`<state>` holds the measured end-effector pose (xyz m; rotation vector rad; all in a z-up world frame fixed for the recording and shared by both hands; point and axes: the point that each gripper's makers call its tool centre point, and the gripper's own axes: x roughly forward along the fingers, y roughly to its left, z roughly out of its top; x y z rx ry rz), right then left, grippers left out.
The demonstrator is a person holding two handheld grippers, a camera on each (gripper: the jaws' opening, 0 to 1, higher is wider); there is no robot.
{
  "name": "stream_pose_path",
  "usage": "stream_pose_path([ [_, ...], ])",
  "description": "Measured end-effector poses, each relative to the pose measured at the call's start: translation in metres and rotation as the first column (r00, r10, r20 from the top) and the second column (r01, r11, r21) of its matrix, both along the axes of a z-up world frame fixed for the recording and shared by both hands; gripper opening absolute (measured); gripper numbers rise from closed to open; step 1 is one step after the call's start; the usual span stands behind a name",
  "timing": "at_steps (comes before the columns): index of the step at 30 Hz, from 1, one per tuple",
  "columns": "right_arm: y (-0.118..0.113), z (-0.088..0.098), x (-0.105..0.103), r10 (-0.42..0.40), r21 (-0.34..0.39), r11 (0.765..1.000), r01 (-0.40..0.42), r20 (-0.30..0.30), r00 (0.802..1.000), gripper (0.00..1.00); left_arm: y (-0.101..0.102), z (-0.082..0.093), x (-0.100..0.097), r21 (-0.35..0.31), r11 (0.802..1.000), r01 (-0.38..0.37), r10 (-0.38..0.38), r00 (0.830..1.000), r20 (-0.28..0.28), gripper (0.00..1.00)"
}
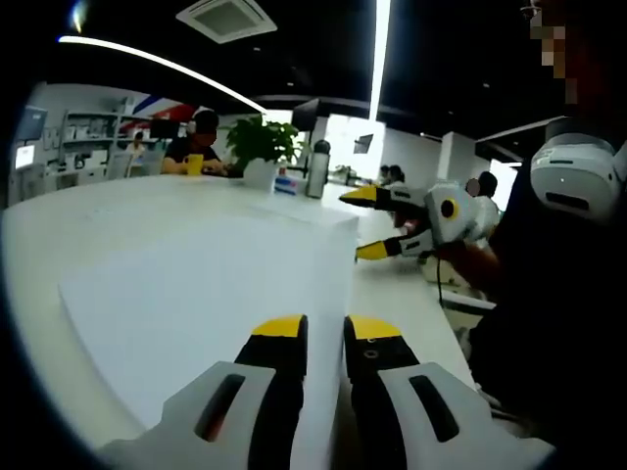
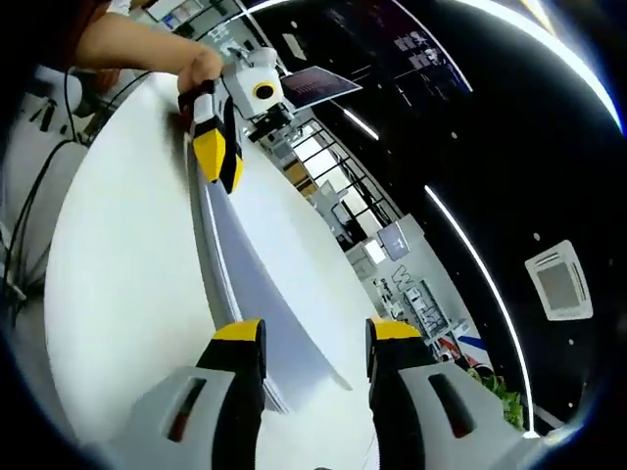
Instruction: Grasp the top corner of one sheet in the document stack and pull a single sheet out from the document stack, separating that one sheet from the rest and lifting it clear until the single sheet is fully removed from the stack
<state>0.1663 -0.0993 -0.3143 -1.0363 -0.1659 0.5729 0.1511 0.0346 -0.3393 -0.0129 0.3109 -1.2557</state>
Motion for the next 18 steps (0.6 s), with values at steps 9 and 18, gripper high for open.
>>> stream_pose_path([
  [9,0.023,-0.006,0.000,0.141,-0.283,0.955,-0.090,0.166,0.976,0.26,0.001,0.002,0.000,-0.002,1.000,-0.002,0.002,1.000,0.000,0.17],
  [18,0.017,-0.008,0.003,0.149,-0.116,0.985,-0.130,0.176,0.973,0.14,0.000,0.002,0.000,-0.006,1.000,0.001,-0.001,1.000,-0.003,0.17],
])
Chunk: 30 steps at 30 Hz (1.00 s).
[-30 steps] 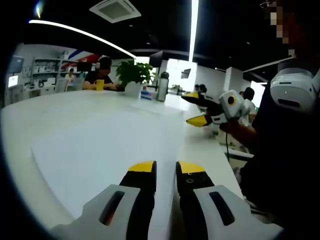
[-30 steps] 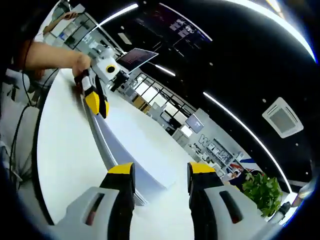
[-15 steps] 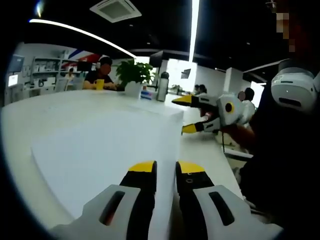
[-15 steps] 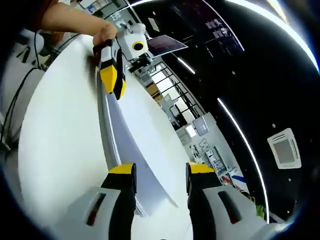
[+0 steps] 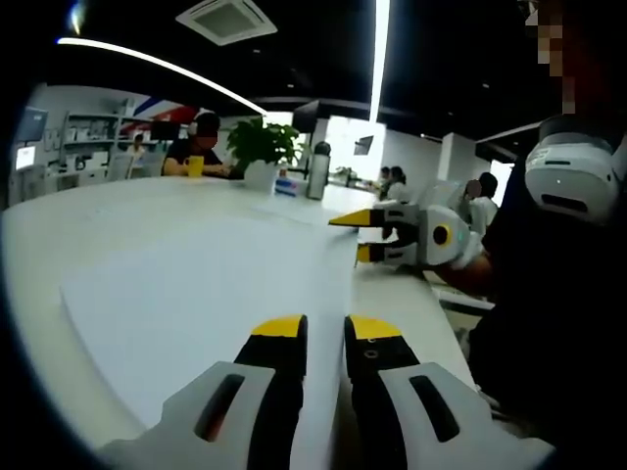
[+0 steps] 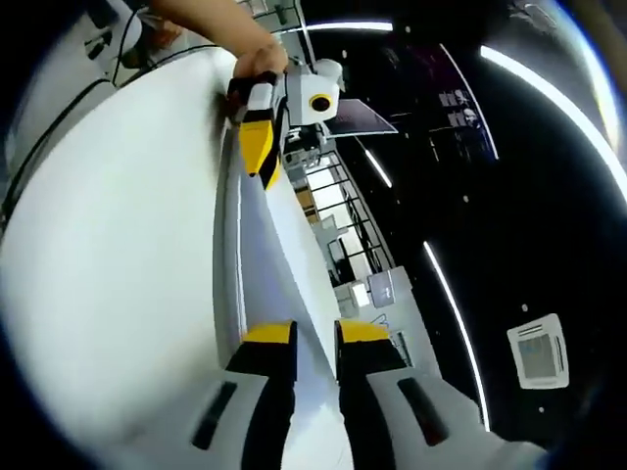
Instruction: Grasp the top corner of one sheet in the document stack and pull a single sheet out from the document stack, separating that one sheet from the rest and lifting it clear until the single sheet is fully removed from the stack
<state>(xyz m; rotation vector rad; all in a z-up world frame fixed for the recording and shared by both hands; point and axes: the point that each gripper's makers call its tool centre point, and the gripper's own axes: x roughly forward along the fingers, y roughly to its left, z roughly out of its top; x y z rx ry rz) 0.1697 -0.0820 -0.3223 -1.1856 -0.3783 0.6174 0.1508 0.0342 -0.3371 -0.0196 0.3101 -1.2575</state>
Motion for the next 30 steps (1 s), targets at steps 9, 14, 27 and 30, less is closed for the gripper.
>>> stream_pose_path([
  [9,0.0046,-0.0007,-0.0014,-0.003,-0.003,1.000,0.003,-0.002,1.000,0.10,-0.0003,-0.0001,0.0011,-0.003,1.000,0.000,0.000,1.000,0.002,0.17],
  [14,0.0064,-0.0031,-0.0012,-0.002,-0.019,1.000,0.002,-0.002,1.000,0.07,0.0003,0.0000,0.0011,-0.003,1.000,0.000,0.000,1.000,0.017,0.17],
  [27,0.0082,-0.0057,0.0000,-0.006,-0.026,1.000,0.006,-0.003,1.000,0.05,0.0025,0.0002,0.0024,-0.012,1.000,0.002,-0.002,1.000,0.014,0.17],
  [30,0.0081,-0.0062,0.0000,-0.007,-0.025,1.000,0.007,-0.005,1.000,0.05,0.0024,0.0001,0.0021,-0.012,1.000,0.001,0.000,1.000,0.020,0.17],
])
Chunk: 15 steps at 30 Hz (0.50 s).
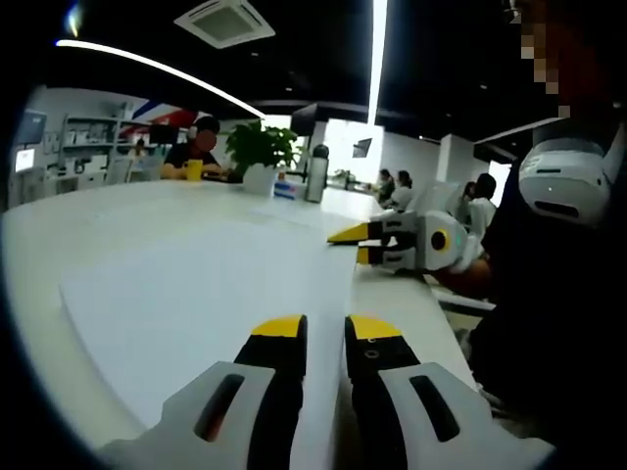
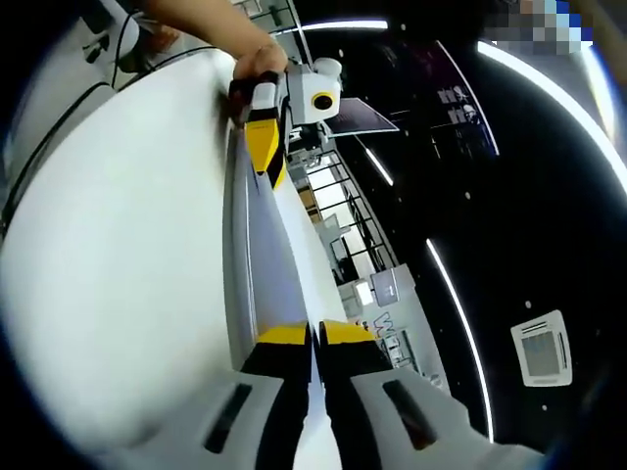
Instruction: Grasp the top corner of one sheet in the document stack and pull a single sheet out from the document stack, separating that one sheet from the rest and lifting it clear until the single sheet is fully removed from the stack
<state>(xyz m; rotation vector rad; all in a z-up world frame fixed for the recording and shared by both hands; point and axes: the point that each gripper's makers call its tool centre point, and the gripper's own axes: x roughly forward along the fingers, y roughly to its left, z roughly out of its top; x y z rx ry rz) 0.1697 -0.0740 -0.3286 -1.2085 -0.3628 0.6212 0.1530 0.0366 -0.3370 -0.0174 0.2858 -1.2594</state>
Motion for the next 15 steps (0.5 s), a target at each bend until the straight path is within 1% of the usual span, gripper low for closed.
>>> stream_pose_path([
  [15,-0.0006,-0.0012,-0.0014,0.000,-0.004,1.000,0.000,-0.005,1.000,0.03,-0.0005,0.0001,-0.0006,-0.005,1.000,-0.001,0.001,1.000,0.002,0.17],
])
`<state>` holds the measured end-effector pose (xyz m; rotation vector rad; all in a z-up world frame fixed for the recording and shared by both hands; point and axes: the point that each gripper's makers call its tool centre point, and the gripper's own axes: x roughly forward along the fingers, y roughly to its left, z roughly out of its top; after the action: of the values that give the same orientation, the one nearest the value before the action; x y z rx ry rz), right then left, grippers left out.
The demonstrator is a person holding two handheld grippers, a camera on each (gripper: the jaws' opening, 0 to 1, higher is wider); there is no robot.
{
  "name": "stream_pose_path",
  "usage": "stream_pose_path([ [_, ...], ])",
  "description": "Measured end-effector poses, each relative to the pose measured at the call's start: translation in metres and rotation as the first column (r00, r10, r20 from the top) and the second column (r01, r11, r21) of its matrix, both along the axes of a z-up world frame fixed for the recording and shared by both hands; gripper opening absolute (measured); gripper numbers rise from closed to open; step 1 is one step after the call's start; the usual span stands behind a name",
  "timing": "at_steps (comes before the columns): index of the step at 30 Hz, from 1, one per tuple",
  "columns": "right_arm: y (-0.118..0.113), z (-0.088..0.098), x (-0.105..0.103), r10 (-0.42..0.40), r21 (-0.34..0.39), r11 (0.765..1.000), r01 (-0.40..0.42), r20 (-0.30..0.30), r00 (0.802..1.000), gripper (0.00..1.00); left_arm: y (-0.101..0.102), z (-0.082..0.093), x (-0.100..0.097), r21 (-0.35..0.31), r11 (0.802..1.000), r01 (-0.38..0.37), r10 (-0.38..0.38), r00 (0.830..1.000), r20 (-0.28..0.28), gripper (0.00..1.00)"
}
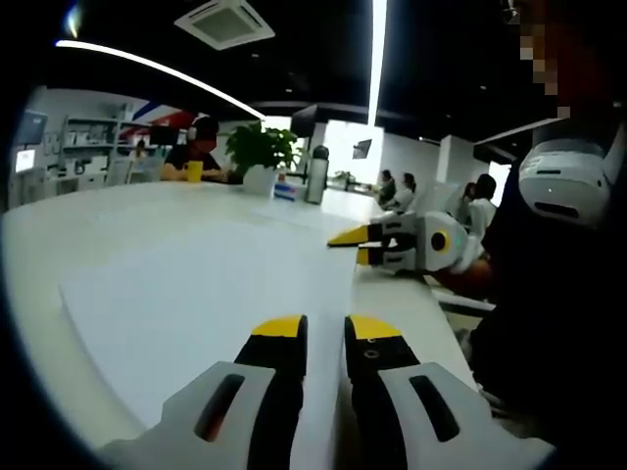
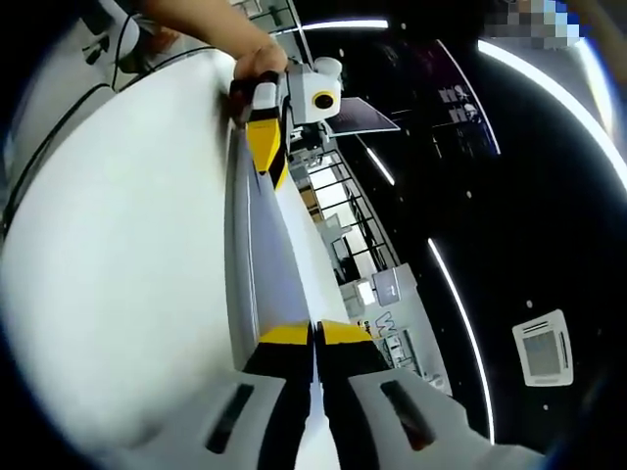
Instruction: Grasp the top corner of one sheet in the document stack and pull a single sheet out from the document stack, separating that one sheet from the rest and lifting it clear until the single sheet is fully removed from the stack
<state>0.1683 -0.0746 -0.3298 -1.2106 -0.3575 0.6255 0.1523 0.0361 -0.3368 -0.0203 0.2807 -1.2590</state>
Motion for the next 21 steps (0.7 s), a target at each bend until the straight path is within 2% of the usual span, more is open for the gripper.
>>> stream_pose_path([
  [21,-0.0002,-0.0007,-0.0014,0.003,0.007,1.000,-0.003,-0.023,1.000,0.02,-0.0011,0.0007,-0.0009,-0.006,1.000,0.000,0.001,1.000,0.008,0.17],
])
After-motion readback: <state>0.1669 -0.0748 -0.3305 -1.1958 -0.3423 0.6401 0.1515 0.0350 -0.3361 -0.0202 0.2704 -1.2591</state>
